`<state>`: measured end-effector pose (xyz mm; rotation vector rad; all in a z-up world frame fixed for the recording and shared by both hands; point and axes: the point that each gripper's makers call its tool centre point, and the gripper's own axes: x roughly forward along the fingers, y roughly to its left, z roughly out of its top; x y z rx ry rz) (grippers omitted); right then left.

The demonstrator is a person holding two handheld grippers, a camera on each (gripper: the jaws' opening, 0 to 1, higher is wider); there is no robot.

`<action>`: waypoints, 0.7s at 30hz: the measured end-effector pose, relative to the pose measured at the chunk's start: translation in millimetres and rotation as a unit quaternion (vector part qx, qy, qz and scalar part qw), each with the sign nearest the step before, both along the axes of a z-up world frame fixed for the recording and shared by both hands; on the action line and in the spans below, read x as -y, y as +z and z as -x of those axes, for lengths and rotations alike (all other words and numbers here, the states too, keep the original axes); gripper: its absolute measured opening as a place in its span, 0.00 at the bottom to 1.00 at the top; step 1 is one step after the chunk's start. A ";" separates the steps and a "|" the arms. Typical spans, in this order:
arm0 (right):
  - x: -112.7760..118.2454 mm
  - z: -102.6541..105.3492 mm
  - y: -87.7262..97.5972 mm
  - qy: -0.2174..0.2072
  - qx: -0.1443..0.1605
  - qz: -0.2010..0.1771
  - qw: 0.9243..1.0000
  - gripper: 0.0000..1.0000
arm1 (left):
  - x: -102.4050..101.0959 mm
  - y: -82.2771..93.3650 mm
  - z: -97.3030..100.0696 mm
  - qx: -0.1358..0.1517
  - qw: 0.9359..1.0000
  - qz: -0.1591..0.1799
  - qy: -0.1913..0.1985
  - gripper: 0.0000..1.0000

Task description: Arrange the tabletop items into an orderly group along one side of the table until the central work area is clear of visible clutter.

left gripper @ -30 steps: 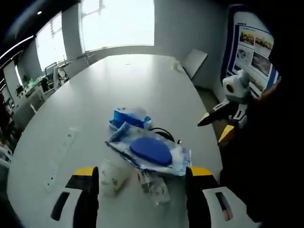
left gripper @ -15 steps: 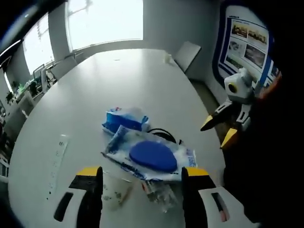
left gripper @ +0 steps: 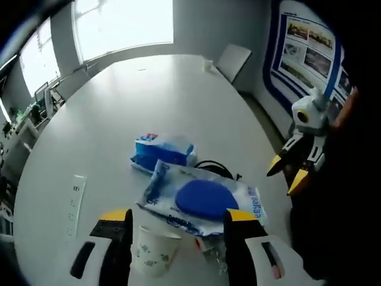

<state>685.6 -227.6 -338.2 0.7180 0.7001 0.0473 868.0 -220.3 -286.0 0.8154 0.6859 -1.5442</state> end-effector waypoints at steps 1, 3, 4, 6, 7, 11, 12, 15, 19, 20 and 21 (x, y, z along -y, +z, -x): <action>-0.7 -0.3 0.0 0.001 -0.002 -0.002 1.000 0.40 | 1.3 -0.6 -0.9 0.001 1.000 -0.002 -0.003 0.59; -2.1 -2.0 -1.1 0.001 -0.005 -0.010 1.000 0.40 | 5.0 -2.5 -4.0 0.002 1.000 -0.006 -0.006 0.58; -2.3 -2.6 -2.1 -0.001 -0.007 -0.013 1.000 0.40 | 6.0 -3.1 -5.0 0.003 1.000 -0.008 -0.008 0.58; -3.5 -2.5 -2.1 -0.006 -0.013 -0.020 1.000 0.39 | 8.1 -5.0 -6.9 0.006 1.000 -0.015 -0.015 0.57; -4.1 -2.6 -1.8 -0.010 -0.016 -0.025 1.000 0.39 | 9.4 -6.1 -8.0 0.007 1.000 -0.019 -0.020 0.57; -5.6 -2.4 -7.1 -0.021 -0.030 -0.044 0.998 0.37 | 12.7 -10.4 -12.2 0.014 0.999 -0.034 -0.035 0.56; -6.1 -2.9 -8.6 -0.022 -0.032 -0.045 0.998 0.36 | 14.1 -12.5 -14.3 0.016 0.998 -0.040 -0.039 0.56; -7.9 -3.4 -12.5 -0.029 -0.042 -0.056 0.997 0.35 | 17.1 -15.9 -16.1 0.018 0.997 -0.052 -0.051 0.55; -8.6 -4.0 -18.7 -0.042 -0.056 -0.078 0.995 0.33 | 20.3 -20.4 -19.5 0.018 0.996 -0.066 -0.064 0.51; -8.4 -4.2 -19.3 -0.045 -0.058 -0.082 0.994 0.33 | 21.9 -22.3 -21.1 0.018 0.995 -0.070 -0.068 0.50; -8.3 -4.6 -19.8 -0.047 -0.059 -0.084 0.994 0.33 | 22.4 -23.5 -22.0 0.018 0.995 -0.073 -0.072 0.49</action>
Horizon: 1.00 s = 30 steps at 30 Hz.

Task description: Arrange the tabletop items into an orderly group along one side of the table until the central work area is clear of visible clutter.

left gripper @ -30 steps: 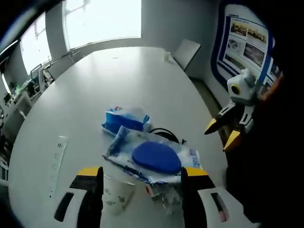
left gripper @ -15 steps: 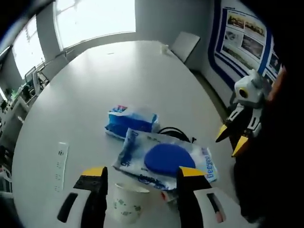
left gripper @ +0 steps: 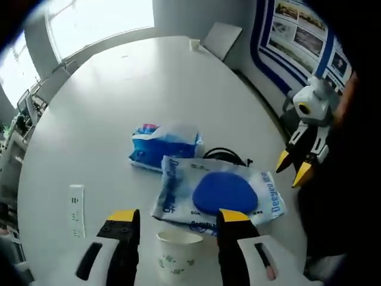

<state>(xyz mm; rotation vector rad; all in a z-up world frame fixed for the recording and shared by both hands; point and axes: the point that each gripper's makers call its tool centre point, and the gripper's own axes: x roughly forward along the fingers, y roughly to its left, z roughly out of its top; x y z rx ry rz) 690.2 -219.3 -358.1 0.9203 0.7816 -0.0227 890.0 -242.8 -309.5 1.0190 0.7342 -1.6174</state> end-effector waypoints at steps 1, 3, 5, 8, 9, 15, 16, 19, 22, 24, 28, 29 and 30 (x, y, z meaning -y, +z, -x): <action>-0.3 -0.5 -0.4 -0.004 -0.002 -0.006 1.000 0.32 | 0.5 -0.6 -1.1 0.000 1.000 -0.002 -0.001 0.48; -4.1 -2.2 -0.7 -0.018 -0.008 -0.038 0.999 0.32 | 2.7 -4.0 -3.9 0.001 1.000 -0.010 -0.001 0.47; -5.5 -3.5 -3.8 -0.024 -0.010 -0.048 0.999 0.32 | 5.7 -7.6 -4.9 -0.002 1.000 -0.016 -0.004 0.47; -9.4 -6.0 -6.1 -0.021 -0.014 -0.054 0.998 0.31 | 10.1 -10.2 -6.3 0.000 1.000 -0.020 -0.005 0.46; -10.0 -7.3 -6.9 -0.021 -0.016 -0.056 0.998 0.31 | 12.0 -10.5 -6.5 0.001 1.000 -0.021 -0.007 0.46; -7.7 -13.2 -12.8 -0.032 -0.034 -0.060 0.997 0.30 | 18.4 -17.8 -6.0 0.003 0.999 -0.026 -0.024 0.44; -7.1 -13.6 -13.7 -0.036 -0.039 -0.060 0.997 0.30 | 18.6 -19.5 -6.3 0.003 0.999 -0.029 -0.026 0.44; -5.6 -14.9 -17.6 -0.048 -0.055 -0.064 0.995 0.30 | 19.7 -23.2 -8.4 0.008 0.999 -0.036 -0.031 0.44; -8.2 -18.5 -19.0 -0.052 -0.063 -0.073 0.994 0.30 | 21.3 -27.8 -8.8 0.008 0.998 -0.042 -0.036 0.42; -9.8 -19.9 -20.9 -0.058 -0.069 -0.083 0.992 0.29 | 21.5 -31.9 -7.9 0.003 0.998 -0.047 -0.037 0.41; -11.8 -22.7 -22.4 -0.068 -0.073 -0.102 0.990 0.27 | 19.2 -39.1 -6.9 0.000 0.998 -0.055 -0.039 0.40; -12.2 -23.3 -22.7 -0.069 -0.074 -0.104 0.989 0.26 | 20.4 -38.2 -7.4 0.004 0.998 -0.050 -0.040 0.39; -12.1 -24.0 -23.2 -0.071 -0.074 -0.105 0.989 0.26 | 23.1 -37.4 -7.6 0.003 0.998 -0.042 -0.039 0.38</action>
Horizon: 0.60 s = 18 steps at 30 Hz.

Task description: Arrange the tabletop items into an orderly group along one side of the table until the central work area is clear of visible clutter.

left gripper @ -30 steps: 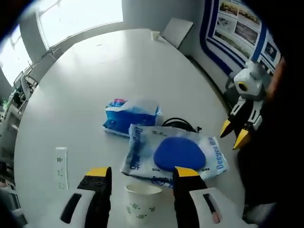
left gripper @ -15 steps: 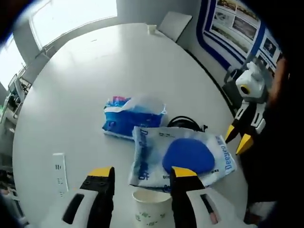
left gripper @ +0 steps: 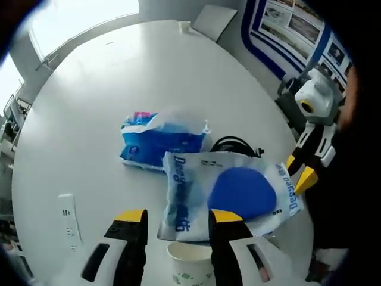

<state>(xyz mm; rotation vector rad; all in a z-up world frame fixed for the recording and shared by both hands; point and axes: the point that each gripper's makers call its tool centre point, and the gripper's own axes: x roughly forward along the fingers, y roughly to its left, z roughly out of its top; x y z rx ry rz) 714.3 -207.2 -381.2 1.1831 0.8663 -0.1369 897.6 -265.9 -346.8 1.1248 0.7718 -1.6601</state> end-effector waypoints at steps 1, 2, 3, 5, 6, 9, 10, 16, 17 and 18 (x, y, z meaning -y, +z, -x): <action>-0.2 -0.7 -0.5 0.001 -0.001 0.001 1.000 0.26 | 0.6 -0.4 -0.3 -0.003 1.000 0.000 0.003 0.38; -0.5 -1.0 -1.0 0.002 -0.002 0.002 1.000 0.25 | 1.5 -1.8 -1.5 -0.005 1.000 -0.001 0.006 0.37; -0.8 -1.4 -0.8 0.001 -0.001 0.000 1.000 0.25 | 2.0 -2.4 -1.9 -0.005 1.000 -0.001 0.006 0.36; -1.2 -1.7 -0.8 0.000 -0.001 -0.002 1.000 0.23 | 2.1 -4.9 -0.2 -0.009 1.000 -0.003 0.001 0.33; -0.6 -2.0 -1.7 -0.001 -0.001 -0.002 1.000 0.23 | 1.3 -6.6 3.7 -0.017 1.000 -0.006 -0.009 0.29; 0.1 -1.9 -2.4 -0.007 -0.002 -0.010 1.000 0.20 | -0.3 -10.8 6.8 -0.015 1.000 -0.009 -0.017 0.25; 0.3 -2.1 -2.1 -0.009 -0.001 -0.012 1.000 0.19 | -0.4 -10.8 6.9 -0.016 1.000 -0.009 -0.018 0.24; -0.2 -4.7 2.4 -0.007 0.010 -0.010 1.000 0.09 | 3.8 -2.9 5.0 -0.014 1.000 0.009 -0.021 0.11; -0.3 -4.8 2.7 -0.008 0.010 -0.012 1.000 0.08 | 3.9 -1.7 5.6 -0.015 1.000 0.010 -0.022 0.09; -0.2 -4.7 2.9 -0.008 0.010 -0.012 1.000 0.07 | 3.6 -1.3 6.1 -0.015 1.000 0.010 -0.024 0.08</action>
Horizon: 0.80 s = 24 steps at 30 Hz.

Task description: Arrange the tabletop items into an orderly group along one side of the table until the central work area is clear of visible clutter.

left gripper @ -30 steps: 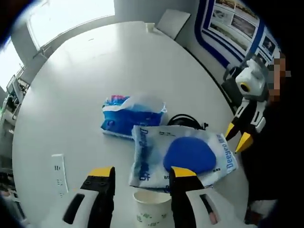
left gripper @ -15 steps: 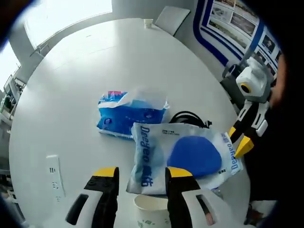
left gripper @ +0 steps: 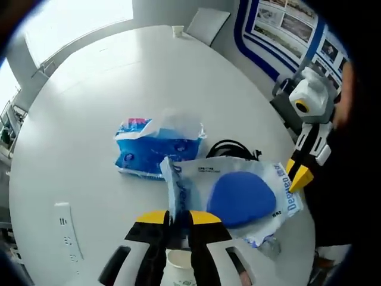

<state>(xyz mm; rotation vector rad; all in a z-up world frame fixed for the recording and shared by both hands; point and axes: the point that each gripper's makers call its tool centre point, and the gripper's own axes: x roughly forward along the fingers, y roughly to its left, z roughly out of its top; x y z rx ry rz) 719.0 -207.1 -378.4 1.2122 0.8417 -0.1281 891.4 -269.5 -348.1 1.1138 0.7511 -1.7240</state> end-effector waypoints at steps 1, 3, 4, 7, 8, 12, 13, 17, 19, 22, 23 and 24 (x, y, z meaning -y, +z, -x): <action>0.0 0.2 0.5 0.000 0.001 0.000 1.000 0.06 | -0.4 0.3 0.3 0.001 1.000 0.000 -0.003 0.06; 0.3 0.6 2.6 -0.003 0.004 -0.003 1.000 0.05 | -2.2 0.8 0.9 0.005 1.000 -0.002 -0.009 0.03; 0.7 0.9 3.4 -0.004 0.005 -0.002 1.000 0.04 | -2.9 0.7 1.2 0.007 1.000 -0.003 -0.010 0.03; 2.9 2.0 7.4 -0.005 0.012 0.008 1.000 0.03 | -6.0 0.0 1.2 0.012 1.000 -0.008 -0.013 0.02; 3.7 2.4 8.5 -0.006 0.013 0.011 1.000 0.03 | -7.1 0.1 1.4 0.014 1.000 -0.009 -0.014 0.01; 7.6 3.4 12.6 -0.005 0.022 0.030 0.999 0.02 | -11.8 6.0 4.0 0.024 1.000 -0.011 -0.015 0.01; 7.7 3.4 14.2 -0.005 0.024 0.033 0.999 0.02 | -11.9 7.5 3.8 0.026 1.000 -0.009 -0.014 0.01; 13.2 3.1 22.8 0.002 0.039 0.059 0.997 0.01 | -13.5 16.4 3.7 0.035 0.999 0.001 -0.002 0.00; 17.1 3.2 26.3 -0.002 0.045 0.063 0.997 0.01 | -15.2 23.0 1.8 0.040 0.999 0.011 0.011 0.00; 23.9 4.7 30.1 -0.006 0.051 0.068 0.996 0.00 | -20.3 31.6 1.0 0.039 0.999 0.020 0.029 0.00; 26.5 4.8 32.1 -0.007 0.054 0.070 0.996 0.00 | -21.4 33.9 0.5 0.039 0.998 0.023 0.034 0.00; 27.9 4.2 33.3 -0.006 0.057 0.072 0.996 0.00 | -23.6 37.1 0.2 0.039 0.998 0.026 0.040 0.00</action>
